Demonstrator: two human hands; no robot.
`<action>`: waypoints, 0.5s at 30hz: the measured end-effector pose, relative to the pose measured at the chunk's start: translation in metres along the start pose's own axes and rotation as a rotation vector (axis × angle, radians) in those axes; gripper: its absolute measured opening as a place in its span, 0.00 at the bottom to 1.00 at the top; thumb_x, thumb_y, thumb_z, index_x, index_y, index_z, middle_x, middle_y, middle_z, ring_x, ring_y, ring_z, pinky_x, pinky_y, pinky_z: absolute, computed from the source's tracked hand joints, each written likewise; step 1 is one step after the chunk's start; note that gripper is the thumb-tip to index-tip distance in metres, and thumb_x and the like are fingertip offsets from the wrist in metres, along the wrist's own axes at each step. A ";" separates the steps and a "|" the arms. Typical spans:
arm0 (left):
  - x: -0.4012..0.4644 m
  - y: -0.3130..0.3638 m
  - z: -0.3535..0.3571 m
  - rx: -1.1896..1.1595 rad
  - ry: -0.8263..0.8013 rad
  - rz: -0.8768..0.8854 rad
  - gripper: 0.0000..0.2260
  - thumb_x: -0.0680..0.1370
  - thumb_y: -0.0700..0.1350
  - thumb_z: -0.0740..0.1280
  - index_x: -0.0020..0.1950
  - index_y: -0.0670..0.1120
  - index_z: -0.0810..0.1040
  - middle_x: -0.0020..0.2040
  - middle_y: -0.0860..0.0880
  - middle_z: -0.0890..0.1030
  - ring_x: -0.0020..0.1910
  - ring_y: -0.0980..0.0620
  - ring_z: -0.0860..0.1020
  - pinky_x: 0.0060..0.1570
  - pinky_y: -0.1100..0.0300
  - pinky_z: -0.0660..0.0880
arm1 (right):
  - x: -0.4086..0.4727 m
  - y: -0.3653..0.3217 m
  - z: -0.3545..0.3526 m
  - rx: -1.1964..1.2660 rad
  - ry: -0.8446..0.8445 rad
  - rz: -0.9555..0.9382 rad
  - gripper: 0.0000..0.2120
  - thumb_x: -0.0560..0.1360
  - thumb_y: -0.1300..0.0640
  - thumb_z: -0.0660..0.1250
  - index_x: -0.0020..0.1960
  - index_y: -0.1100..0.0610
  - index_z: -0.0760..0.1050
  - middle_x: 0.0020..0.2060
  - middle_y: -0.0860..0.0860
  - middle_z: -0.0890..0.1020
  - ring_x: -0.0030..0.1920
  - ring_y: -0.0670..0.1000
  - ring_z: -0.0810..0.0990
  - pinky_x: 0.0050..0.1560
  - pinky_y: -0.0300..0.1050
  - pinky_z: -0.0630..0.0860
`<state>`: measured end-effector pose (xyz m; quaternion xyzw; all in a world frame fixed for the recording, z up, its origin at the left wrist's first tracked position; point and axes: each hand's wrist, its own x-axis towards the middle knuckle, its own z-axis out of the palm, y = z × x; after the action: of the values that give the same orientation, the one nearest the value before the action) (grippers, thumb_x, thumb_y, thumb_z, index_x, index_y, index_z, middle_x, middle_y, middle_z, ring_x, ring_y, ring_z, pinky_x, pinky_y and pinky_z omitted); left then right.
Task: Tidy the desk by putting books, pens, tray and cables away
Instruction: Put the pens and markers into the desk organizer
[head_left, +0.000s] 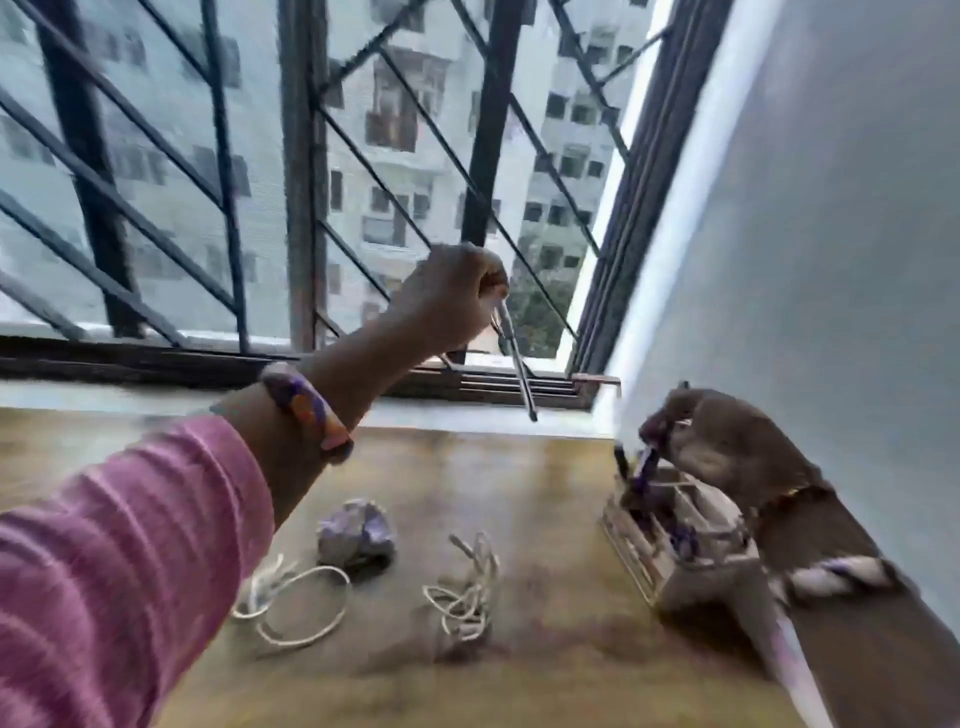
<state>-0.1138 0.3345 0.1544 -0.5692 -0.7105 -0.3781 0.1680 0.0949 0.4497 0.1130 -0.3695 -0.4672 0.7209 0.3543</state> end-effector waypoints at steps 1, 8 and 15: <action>0.004 0.019 0.022 -0.017 -0.049 0.015 0.06 0.75 0.40 0.65 0.46 0.42 0.82 0.43 0.41 0.83 0.42 0.44 0.81 0.44 0.55 0.77 | -0.004 -0.011 -0.022 -0.030 0.058 -0.074 0.18 0.74 0.75 0.49 0.29 0.62 0.63 0.28 0.56 0.63 0.25 0.54 0.68 0.19 0.32 0.68; 0.013 0.099 0.131 -0.015 -0.169 0.029 0.06 0.74 0.41 0.65 0.45 0.45 0.82 0.46 0.42 0.82 0.45 0.41 0.80 0.38 0.56 0.73 | -0.004 -0.038 -0.095 -1.215 0.347 -0.496 0.12 0.78 0.56 0.61 0.62 0.52 0.70 0.43 0.57 0.79 0.42 0.58 0.79 0.40 0.47 0.79; 0.013 0.113 0.181 0.139 -0.263 0.031 0.07 0.77 0.44 0.64 0.51 0.44 0.79 0.53 0.42 0.79 0.52 0.39 0.78 0.42 0.55 0.70 | 0.020 -0.020 -0.084 -1.909 0.117 -0.329 0.17 0.75 0.68 0.56 0.63 0.62 0.70 0.60 0.61 0.71 0.53 0.61 0.78 0.47 0.47 0.72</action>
<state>0.0228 0.4829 0.0830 -0.6117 -0.7419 -0.2478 0.1184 0.1613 0.5080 0.1032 -0.4670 -0.8830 -0.0396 0.0244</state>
